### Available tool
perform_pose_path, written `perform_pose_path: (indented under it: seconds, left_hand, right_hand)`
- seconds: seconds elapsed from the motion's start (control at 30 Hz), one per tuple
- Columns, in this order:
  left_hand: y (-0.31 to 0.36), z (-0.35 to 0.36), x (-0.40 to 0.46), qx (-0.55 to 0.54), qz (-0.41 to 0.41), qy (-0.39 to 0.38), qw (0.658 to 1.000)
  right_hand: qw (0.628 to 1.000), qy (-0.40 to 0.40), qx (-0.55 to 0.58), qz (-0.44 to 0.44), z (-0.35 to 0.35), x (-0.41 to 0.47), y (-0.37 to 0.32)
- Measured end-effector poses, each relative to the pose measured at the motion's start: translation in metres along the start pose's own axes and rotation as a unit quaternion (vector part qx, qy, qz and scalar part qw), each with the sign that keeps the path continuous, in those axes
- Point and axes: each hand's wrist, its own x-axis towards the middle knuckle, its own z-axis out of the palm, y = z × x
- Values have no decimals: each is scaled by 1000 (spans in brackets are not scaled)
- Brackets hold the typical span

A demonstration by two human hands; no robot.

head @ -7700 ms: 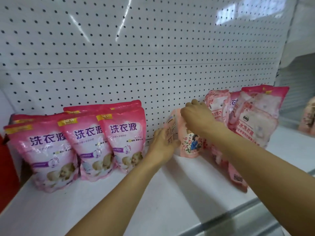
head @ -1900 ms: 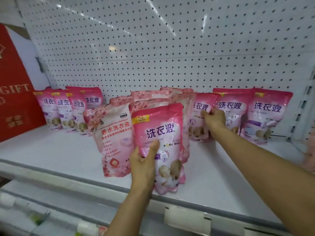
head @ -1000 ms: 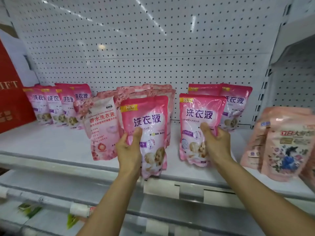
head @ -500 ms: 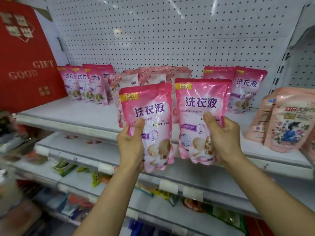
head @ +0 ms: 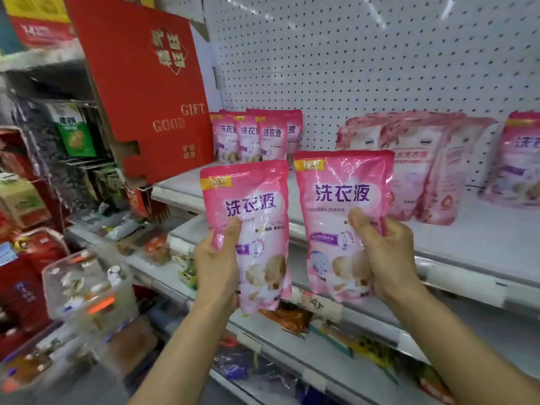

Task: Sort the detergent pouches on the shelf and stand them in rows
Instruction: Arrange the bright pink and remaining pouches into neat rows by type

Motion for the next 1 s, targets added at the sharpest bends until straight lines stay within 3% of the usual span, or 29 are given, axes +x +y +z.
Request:
perform_pose_path:
  seconds: [0.23,0.4,0.63,1.0]
  left_hand:
    - [19,-114,114,51,28,8,998]
    - [19,-142,184,41,25,-8,999]
    - [5,-121,292,21,53,-42,997]
    - [-26,-30,471,26,58,-80,995]
  right_hand:
    - [999,15,29,21,141,18,45]
    - [998,49,24,31,195,46,61]
    - [996,94,3,-10,229,123,75]
    - [990,140,-21,-24,255,252,129]
